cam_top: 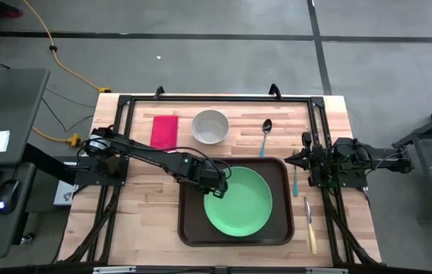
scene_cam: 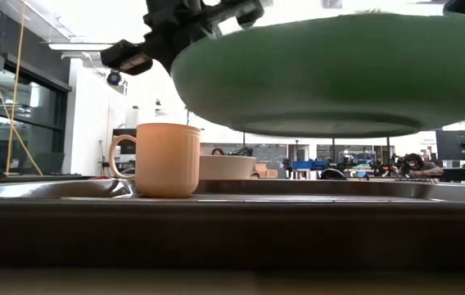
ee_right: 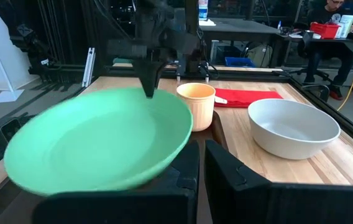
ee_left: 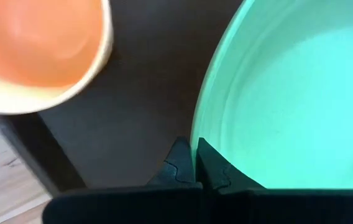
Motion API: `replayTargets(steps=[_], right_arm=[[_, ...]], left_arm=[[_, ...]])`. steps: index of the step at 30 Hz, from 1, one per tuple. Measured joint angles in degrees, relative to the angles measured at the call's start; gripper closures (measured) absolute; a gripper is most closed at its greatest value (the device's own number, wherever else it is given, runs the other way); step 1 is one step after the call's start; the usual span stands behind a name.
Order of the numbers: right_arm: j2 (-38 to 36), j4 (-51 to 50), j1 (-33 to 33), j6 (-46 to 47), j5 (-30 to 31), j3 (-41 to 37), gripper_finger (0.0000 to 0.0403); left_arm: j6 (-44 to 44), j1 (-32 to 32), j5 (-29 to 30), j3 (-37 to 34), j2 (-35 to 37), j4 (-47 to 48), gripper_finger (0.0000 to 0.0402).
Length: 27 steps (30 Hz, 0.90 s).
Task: Set up tray
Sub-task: Put the green plate to the bottom right of the yellow cup on the brown serving tray
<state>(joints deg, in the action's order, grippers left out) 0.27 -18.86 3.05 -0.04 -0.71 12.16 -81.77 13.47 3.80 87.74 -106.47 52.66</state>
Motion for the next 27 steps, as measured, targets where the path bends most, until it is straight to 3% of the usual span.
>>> replayTargets(steps=[27], right_arm=[[0.0, 0.1, 0.0, 0.0, -0.3, 0.0, 0.0402]], left_arm=[[2.0, -1.6, -2.8, -0.1, -2.6, 1.4, 0.0389]])
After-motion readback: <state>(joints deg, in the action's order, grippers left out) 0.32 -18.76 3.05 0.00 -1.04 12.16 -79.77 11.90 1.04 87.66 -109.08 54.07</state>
